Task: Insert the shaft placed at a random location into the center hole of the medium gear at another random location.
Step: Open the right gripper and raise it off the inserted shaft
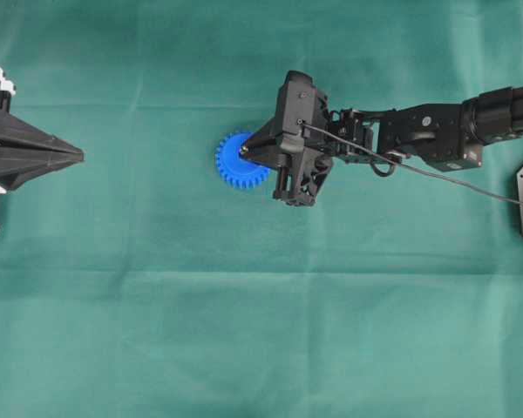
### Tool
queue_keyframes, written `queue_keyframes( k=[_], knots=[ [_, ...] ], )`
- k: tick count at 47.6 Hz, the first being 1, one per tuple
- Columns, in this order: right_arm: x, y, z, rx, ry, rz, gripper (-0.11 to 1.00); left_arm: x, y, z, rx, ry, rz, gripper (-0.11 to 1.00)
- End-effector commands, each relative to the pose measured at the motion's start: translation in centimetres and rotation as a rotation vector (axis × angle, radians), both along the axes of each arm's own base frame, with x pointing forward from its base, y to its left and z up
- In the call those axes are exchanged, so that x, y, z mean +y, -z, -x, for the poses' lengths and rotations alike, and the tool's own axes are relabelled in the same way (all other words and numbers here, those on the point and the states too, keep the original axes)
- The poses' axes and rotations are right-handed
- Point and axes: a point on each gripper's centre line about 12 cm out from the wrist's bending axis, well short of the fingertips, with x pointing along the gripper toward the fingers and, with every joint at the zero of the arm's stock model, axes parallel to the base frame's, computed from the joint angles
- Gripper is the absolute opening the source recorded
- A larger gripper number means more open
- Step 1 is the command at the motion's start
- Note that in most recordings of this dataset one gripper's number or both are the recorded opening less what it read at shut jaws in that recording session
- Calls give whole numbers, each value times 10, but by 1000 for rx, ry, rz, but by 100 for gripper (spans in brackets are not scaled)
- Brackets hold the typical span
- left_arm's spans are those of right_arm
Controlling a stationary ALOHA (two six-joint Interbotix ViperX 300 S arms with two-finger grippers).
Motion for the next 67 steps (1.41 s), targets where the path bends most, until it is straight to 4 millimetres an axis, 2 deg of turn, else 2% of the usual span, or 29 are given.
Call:
queue_keyframes(
  k=[1,4,11,13,22,32,39,54,67],
  knots=[
    [-2,-15,-7,-50,10,-3,17,0,-9,-2,-23,1,-3,0],
    [-2,-15,-8,-53,12,-4,32,0,-9,-2,-23,1,-3,0],
    [-2,-17,-8,-58,14,-7,78,0,-9,-2,-25,1,-3,0],
    [-3,-19,-8,-63,15,-6,86,0,-9,-2,-25,2,-3,0],
    [-2,-37,-5,-97,13,1,75,0,-9,-2,-25,1,-3,0],
    [-3,-61,4,-118,11,10,75,0,-9,-2,-25,1,-3,0],
    [-2,-72,7,-136,10,13,75,0,-9,-2,-25,1,-3,0],
    [-2,-71,8,-133,10,13,75,0,-9,-2,-25,1,-3,0],
    [-1,-69,23,-120,15,6,75,0,-9,-2,-25,1,0,0]
  ],
)
